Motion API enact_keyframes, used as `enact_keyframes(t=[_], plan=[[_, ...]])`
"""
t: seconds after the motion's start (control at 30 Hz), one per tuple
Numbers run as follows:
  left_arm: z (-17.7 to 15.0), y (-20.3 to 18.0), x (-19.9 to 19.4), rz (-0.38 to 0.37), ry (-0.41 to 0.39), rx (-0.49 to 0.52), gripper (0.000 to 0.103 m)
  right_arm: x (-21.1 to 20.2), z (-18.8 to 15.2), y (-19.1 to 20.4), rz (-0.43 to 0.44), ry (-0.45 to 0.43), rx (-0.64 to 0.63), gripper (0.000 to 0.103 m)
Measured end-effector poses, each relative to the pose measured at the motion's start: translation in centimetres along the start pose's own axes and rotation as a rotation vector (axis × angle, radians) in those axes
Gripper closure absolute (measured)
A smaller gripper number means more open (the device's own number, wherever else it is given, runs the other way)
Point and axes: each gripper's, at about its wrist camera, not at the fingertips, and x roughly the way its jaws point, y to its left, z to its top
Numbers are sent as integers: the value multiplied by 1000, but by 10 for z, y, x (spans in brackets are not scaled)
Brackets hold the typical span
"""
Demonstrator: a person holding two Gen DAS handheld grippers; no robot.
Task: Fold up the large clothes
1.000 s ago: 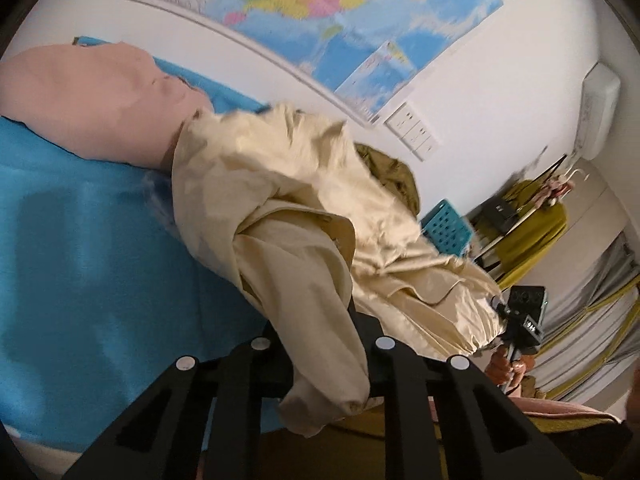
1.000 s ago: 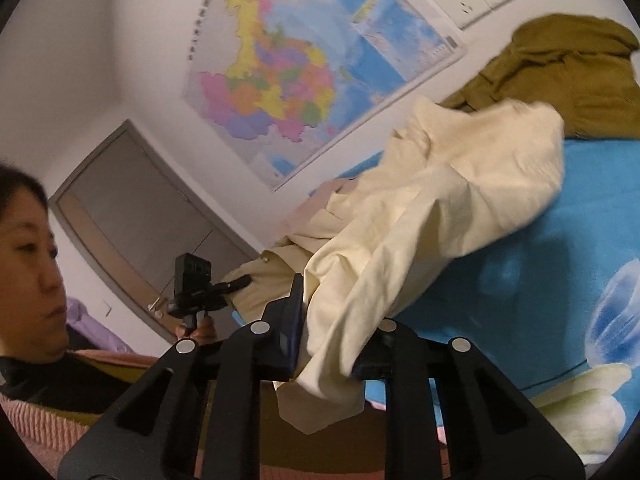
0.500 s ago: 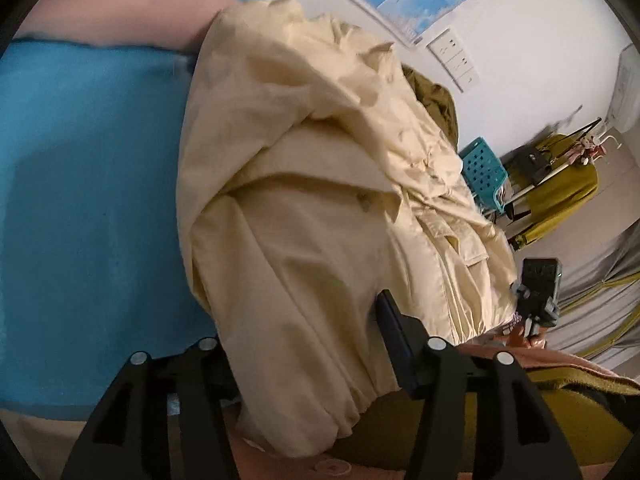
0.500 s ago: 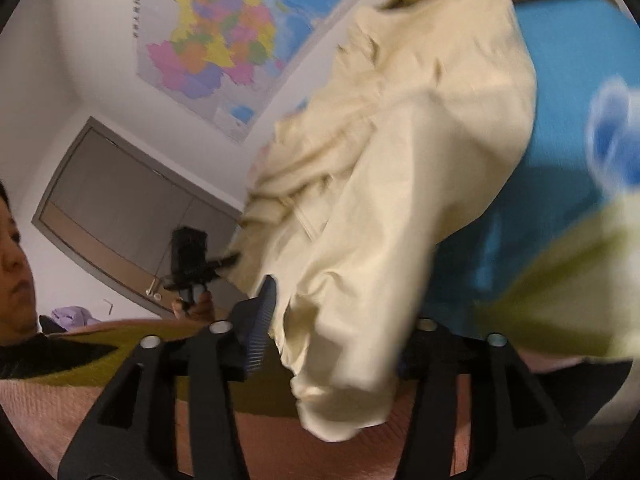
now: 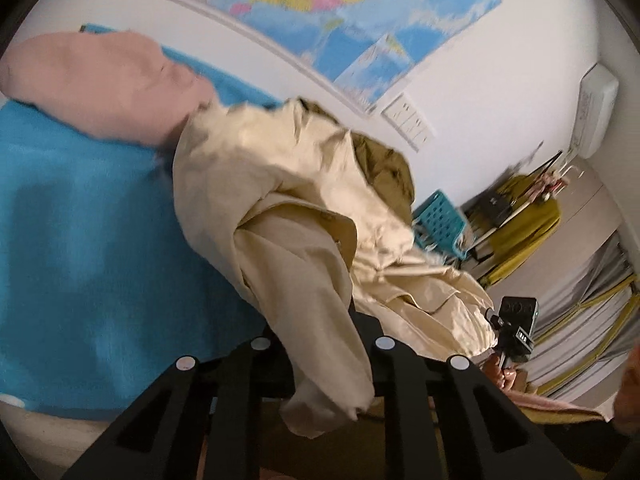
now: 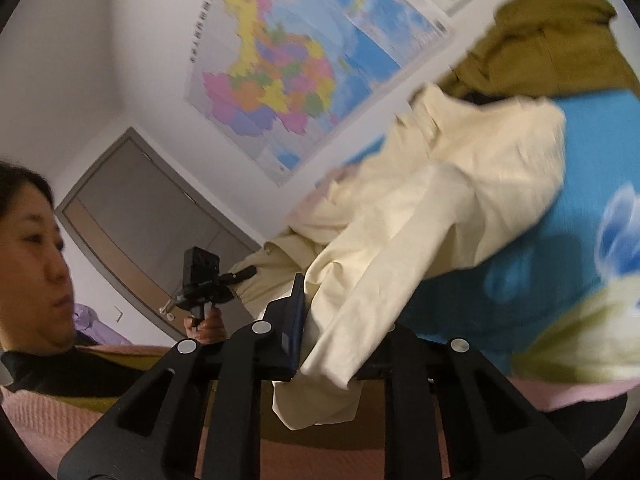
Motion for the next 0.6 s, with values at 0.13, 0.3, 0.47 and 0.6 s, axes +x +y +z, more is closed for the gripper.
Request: enact_keyframes(t=[0.13,0.3,0.47,0.6], plan=[[15,1,-6,-12,-11,-6,87,-2,17,4,-6,-38,-9,86],[38,3,-4,-20,7,-38,87,7,39,-1,8,-60,30,86],[66,-4,4,-23,10,-36,87,8,62,-7,4,-89,45,86],[95,-8,12,-14,22,-36,87,14,87,-15,-11,-114,68,86]])
